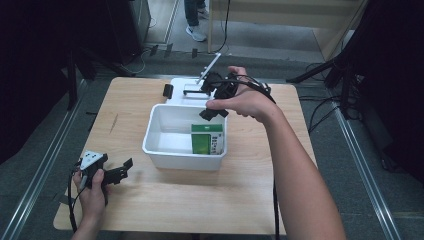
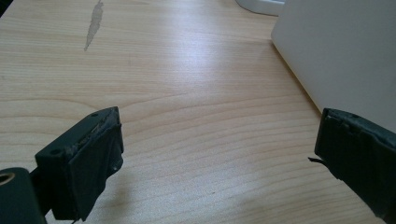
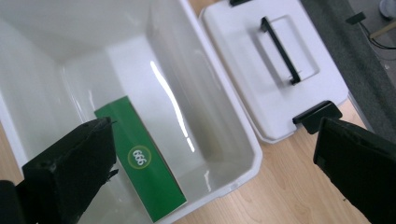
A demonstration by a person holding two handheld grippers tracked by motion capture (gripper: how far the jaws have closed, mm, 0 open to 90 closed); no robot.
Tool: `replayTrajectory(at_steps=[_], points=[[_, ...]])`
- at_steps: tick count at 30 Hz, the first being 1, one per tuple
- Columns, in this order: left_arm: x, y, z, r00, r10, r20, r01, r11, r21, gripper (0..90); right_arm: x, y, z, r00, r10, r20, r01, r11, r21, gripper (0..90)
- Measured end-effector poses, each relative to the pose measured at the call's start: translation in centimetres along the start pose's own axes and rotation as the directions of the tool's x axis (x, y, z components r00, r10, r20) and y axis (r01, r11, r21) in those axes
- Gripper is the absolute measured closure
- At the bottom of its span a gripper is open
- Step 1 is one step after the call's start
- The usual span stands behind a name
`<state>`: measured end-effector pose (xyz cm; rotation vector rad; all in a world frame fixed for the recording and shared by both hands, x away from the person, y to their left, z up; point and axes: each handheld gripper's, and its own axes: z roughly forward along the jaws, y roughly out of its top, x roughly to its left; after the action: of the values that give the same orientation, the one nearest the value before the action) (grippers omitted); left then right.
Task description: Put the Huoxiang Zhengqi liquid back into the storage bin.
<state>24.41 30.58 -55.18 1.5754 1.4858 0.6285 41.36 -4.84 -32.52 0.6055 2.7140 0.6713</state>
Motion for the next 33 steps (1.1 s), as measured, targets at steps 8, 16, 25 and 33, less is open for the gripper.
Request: replayTrajectory(at_steps=[8, 16, 25, 33], points=[[0.0, 0.0, 0.0, 1.0, 0.002, -0.002, -0.002, 1.0, -0.003, 2.1, -1.1, -3.4, -1.5, 0.9819, 0.122, 0.145, -0.104, 0.987, -0.123, 0.0], [-0.1, 0.0, 0.0, 1.0, 0.004, -0.003, -0.004, 1.0, -0.004, 2.1, -2.3, -8.3, -2.3, 0.9295, 0.307, 0.204, -0.244, 0.927, -0.285, 0.0], [-0.1, 0.0, 0.0, 1.0, 0.007, -0.007, -0.007, 1.0, -0.002, 2.1, -2.4, -14.0, -2.4, 0.8715, 0.428, 0.239, -0.327, 0.871, -0.367, 0.0], [-0.1, 0.0, 0.0, 0.9999, 0.008, -0.007, -0.008, 1.0, -0.002, 2.1, -1.7, -19.1, -1.9, 0.8271, 0.503, 0.25, -0.38, 0.829, -0.41, 0.0]])
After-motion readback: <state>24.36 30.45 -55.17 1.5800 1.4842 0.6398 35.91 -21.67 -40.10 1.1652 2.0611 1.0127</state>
